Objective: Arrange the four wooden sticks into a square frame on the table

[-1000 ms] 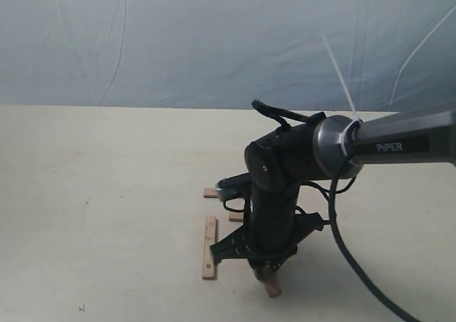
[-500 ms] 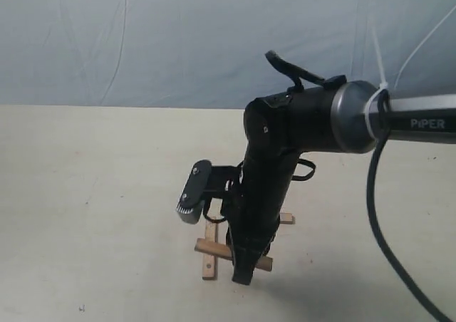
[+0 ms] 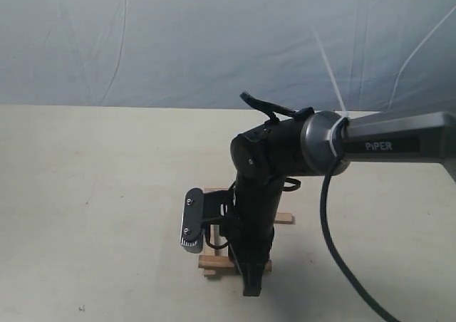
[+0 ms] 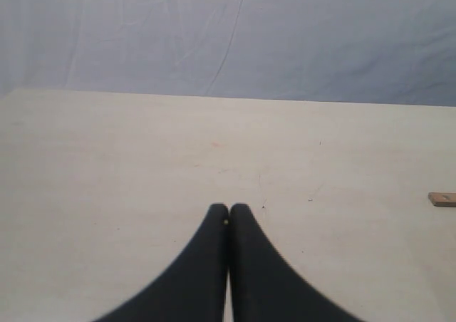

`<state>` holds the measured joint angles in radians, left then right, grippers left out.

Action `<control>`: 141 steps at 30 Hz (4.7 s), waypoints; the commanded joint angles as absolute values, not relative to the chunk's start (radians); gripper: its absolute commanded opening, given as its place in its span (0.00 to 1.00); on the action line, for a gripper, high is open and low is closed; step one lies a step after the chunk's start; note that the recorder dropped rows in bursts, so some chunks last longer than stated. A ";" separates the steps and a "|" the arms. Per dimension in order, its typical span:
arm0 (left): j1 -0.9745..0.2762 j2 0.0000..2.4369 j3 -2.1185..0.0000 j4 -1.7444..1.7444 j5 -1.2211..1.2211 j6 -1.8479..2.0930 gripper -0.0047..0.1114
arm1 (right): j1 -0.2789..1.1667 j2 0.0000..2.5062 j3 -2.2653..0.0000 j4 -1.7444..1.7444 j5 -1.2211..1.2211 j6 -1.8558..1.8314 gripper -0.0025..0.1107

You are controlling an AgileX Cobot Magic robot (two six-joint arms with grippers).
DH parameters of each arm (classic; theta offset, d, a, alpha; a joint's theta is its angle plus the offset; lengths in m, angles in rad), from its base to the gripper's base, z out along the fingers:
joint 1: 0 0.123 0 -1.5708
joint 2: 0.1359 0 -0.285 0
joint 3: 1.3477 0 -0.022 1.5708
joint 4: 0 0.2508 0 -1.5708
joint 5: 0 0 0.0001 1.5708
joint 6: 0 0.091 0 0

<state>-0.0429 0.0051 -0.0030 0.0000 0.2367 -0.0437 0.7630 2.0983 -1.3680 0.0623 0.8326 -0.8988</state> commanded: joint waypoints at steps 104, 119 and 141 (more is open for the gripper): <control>-0.043 0.000 0.000 0.006 0.239 -0.043 0.04 | 0.593 2.237 -1.582 0.049 0.886 -0.841 0.51; -0.043 0.000 0.000 0.006 0.239 -0.043 0.04 | 0.593 2.237 -1.664 0.096 0.982 -0.835 0.51; -0.043 0.000 0.000 0.006 0.239 -0.043 0.04 | 0.599 2.230 -1.680 0.194 1.134 -0.797 0.51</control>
<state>-0.0429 0.0051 -0.0030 0.0000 0.2367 -0.0437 0.5985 2.2393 -1.6875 0.1841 1.1187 -0.8046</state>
